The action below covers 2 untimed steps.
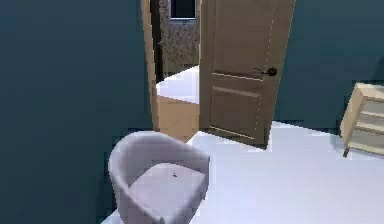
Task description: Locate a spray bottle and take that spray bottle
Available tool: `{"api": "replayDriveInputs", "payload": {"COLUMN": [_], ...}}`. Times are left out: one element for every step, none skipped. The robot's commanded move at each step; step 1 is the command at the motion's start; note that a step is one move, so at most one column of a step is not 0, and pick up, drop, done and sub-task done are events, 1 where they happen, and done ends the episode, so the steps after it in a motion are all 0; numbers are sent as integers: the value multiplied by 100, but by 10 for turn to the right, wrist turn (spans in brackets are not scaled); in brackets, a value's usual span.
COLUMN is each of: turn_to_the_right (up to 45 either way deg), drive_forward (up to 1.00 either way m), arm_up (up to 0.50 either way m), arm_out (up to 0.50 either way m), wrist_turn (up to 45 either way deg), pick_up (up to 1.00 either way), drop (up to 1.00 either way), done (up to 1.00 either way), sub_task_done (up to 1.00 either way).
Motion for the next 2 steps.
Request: {"api": "replayDriveInputs", "payload": {"turn_to_the_right": [180,0], "drive_forward": [0,100], "arm_up": [0,0], "arm_out": [0,0], "wrist_turn": [0,0], "pick_up": [0,0], "drop": [0,0], "done": [0,0], "sub_task_done": [0,0]}}
